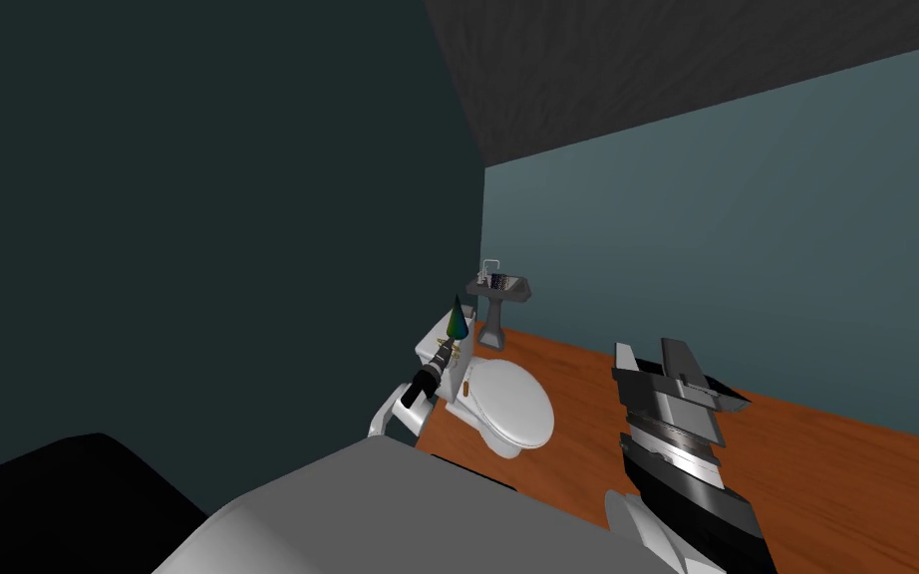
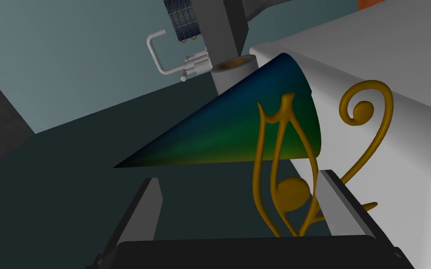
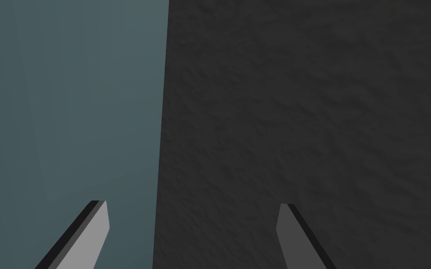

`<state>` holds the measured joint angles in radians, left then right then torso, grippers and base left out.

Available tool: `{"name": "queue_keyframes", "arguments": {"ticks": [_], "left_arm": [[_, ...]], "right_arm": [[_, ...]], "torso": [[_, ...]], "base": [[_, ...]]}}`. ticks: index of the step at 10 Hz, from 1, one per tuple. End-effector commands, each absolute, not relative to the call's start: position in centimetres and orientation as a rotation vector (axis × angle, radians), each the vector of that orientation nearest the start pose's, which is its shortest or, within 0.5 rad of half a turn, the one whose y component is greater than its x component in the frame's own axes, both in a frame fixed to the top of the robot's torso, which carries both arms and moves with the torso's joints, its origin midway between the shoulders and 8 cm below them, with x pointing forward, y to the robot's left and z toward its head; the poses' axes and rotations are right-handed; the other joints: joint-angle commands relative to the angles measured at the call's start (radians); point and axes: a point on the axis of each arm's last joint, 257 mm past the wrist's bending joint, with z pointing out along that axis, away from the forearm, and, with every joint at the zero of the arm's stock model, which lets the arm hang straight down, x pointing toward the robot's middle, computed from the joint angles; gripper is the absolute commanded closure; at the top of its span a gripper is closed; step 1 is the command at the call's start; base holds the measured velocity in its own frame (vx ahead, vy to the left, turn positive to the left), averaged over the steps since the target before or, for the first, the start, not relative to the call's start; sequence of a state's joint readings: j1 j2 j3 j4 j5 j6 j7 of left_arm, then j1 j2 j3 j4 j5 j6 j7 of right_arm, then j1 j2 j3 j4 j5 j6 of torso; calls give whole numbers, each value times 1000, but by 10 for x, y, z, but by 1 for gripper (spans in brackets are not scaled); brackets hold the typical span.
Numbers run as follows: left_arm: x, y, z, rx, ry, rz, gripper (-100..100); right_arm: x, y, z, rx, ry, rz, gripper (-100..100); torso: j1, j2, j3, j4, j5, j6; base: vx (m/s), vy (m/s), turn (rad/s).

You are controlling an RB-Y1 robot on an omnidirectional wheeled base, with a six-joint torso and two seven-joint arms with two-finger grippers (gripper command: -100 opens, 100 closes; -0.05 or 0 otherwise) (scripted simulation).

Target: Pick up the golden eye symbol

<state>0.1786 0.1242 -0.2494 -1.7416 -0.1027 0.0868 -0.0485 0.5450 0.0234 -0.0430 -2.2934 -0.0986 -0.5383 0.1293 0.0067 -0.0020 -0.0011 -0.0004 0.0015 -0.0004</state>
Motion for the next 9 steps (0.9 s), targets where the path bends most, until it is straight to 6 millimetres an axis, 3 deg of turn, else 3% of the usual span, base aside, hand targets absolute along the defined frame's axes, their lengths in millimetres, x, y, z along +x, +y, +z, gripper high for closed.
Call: {"name": "queue_keyframes", "arguments": {"ticks": [1,2,3,4,5,7,8,9], "left_arm": [[482,153,-274,-1003,1559,-1096,-100],[481,155,-284,-1014,1586,-1074,-100],[483,154,-275,-1004,1569,-1088,-100],[483,155,-277,-1008,1573,-1084,0],[497,156,-272,-995,1555,-1099,-100],[502,156,-285,-1002,1580,-1084,-100],[517,157,-273,-983,1551,-1106,-100],[524,154,-274,-976,1559,-1104,-100]], "right_arm": [[325,-311,24,673,555,1182,0],[325,-311,24,673,555,1182,0],[325,-311,24,673,555,1182,0],[325,-311,24,673,555,1182,0],[325,-311,24,673,555,1182,0],[325,-311,24,673,555,1182,0],[325,-311,24,673,555,1182,0],[325,-311,24,673,555,1182,0]], "torso": [[0,0,0,0,0,0],[-1,0,0,0,0,0],[-2,0,0,0,0,0],[-4,0,0,0,-1,0],[-6,0,0,0,-1,0],[-7,4,2,1,-1,0],[-8,3,2,1,-2,0],[-8,4,2,1,-2,0]], "base": [[7,85,-132],[11,67,-127],[5,32,-27],[1,7,4],[-62,7,-27],[-54,-8,-6],[-68,-11,-17],[-64,-4,-17]]}}
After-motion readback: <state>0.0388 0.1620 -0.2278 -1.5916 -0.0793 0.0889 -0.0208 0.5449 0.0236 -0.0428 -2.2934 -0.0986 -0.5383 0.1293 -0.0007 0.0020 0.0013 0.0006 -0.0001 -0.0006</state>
